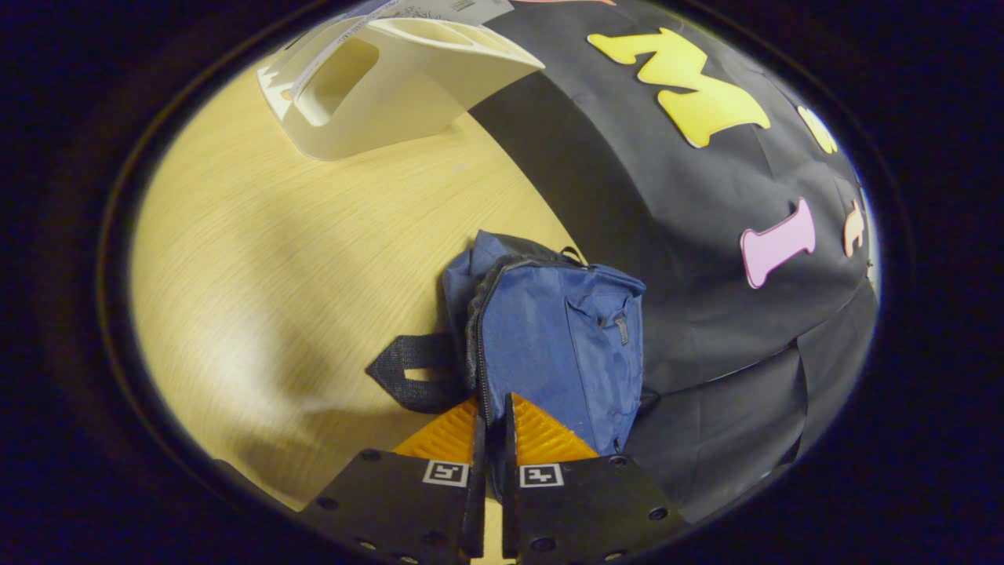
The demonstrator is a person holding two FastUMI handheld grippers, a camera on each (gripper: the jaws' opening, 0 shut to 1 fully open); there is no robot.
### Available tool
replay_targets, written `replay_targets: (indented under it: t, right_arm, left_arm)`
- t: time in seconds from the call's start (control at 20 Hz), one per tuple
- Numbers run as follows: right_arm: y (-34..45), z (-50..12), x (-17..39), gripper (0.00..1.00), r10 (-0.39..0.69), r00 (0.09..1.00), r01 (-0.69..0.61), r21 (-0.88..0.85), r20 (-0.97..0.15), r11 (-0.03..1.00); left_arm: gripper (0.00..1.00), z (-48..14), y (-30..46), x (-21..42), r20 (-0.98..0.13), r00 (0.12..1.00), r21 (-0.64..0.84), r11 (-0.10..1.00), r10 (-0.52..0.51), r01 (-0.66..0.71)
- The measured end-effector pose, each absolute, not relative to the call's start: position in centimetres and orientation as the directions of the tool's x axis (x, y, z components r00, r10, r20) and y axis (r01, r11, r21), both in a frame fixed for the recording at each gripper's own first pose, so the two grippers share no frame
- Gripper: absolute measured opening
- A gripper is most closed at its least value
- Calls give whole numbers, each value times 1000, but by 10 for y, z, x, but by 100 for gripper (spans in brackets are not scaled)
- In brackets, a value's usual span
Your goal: Open the schoolbag, grab two books from the bookshelf and put them into the schoolbag.
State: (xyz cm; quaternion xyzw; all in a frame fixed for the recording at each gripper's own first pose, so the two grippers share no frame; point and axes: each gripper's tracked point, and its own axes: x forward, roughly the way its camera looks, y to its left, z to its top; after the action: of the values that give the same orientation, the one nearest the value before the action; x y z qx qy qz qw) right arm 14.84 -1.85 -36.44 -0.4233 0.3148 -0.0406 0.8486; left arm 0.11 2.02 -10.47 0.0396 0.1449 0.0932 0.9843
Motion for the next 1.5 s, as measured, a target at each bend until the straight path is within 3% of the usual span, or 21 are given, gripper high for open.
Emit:
replay_targets:
  t: [0.1, 0.2, 0.3, 0.35, 0.45, 0.6, 0.75, 1.2, 1.35, 1.5]
  right_arm:
    - [-22, -373, 147, 11, -367, 778, -203, -757, -509, 621]
    - [-20, -376, 151, 21, -366, 783, -200, -761, -502, 616]
    - [-19, -378, 152, 21, -352, 786, -201, -749, -508, 632]
    - [-16, -379, 154, 11, -325, 791, -211, -730, -519, 650]
    - [-20, -385, 156, 15, -285, 782, -238, -689, -554, 684]
    - [-16, -375, 155, 1, -239, 775, -276, -653, -585, 705]
    - [-18, -363, 152, 1, -190, 752, -334, -613, -631, 716]
    - [-57, -254, 164, 0, -4, 668, -336, -306, -744, 891]
    - [-86, -217, 180, 4, 19, 661, -335, -272, -750, 902]
    - [-111, -190, 195, 0, 18, 664, -331, -272, -748, 904]
  left_arm:
    - [99, -107, 18, -1, -284, 939, 101, 980, 192, -169]
    - [99, -108, 18, -3, -286, 939, 112, 980, 191, -166]
    - [99, -108, 19, -5, -290, 937, 121, 979, 193, -164]
    - [99, -110, 20, -6, -294, 936, 122, 979, 195, -166]
    - [99, -112, 21, -7, -304, 931, 119, 978, 202, -173]
    - [99, -110, 20, -5, -299, 933, 107, 979, 201, -176]
    - [99, -107, 25, -2, -288, 935, 92, 978, 207, -188]
    - [99, -87, 51, 26, -228, 954, 65, 981, 192, -182]
    - [99, -94, 48, 43, -270, 955, 9, 993, 119, -121]
    - [100, -93, 55, 66, -304, 949, -30, 994, 88, -102]
